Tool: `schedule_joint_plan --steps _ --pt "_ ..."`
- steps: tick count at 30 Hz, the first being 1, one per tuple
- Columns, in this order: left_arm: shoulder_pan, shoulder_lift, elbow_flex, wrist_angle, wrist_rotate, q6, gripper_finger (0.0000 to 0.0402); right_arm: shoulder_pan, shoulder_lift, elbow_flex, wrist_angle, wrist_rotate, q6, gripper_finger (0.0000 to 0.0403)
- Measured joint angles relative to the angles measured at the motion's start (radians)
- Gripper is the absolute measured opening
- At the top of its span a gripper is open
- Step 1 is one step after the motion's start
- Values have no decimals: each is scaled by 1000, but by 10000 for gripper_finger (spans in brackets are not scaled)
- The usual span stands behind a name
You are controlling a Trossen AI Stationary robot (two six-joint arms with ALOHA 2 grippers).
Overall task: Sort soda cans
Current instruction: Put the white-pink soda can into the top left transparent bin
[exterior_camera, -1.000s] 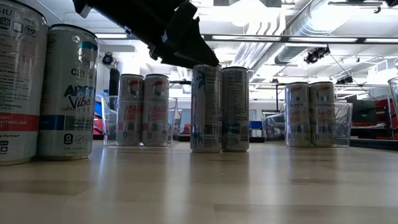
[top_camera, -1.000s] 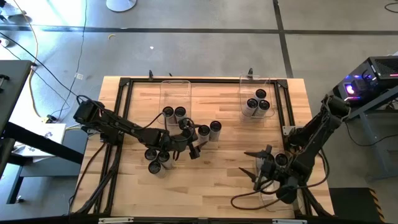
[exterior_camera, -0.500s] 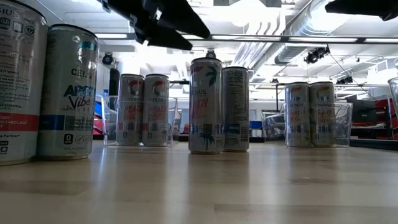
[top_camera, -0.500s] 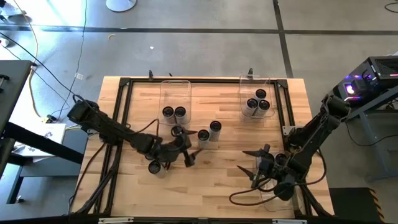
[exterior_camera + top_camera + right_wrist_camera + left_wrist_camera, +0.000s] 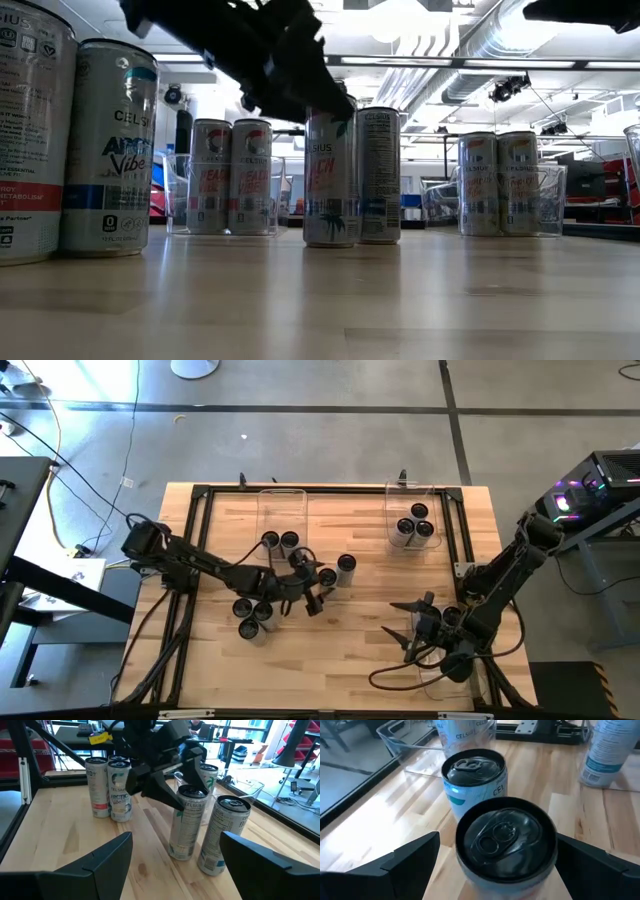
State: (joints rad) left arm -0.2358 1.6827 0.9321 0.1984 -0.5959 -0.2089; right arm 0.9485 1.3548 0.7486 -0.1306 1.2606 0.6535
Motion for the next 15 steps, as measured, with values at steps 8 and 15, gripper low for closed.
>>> schedule_joint_plan --steps 8,15 --pt "24 31 0 42 75 -98 342 0 0 0 0 0 0 295" --pt "25 34 0 53 79 -124 240 0 0 0 0 0 0 295"
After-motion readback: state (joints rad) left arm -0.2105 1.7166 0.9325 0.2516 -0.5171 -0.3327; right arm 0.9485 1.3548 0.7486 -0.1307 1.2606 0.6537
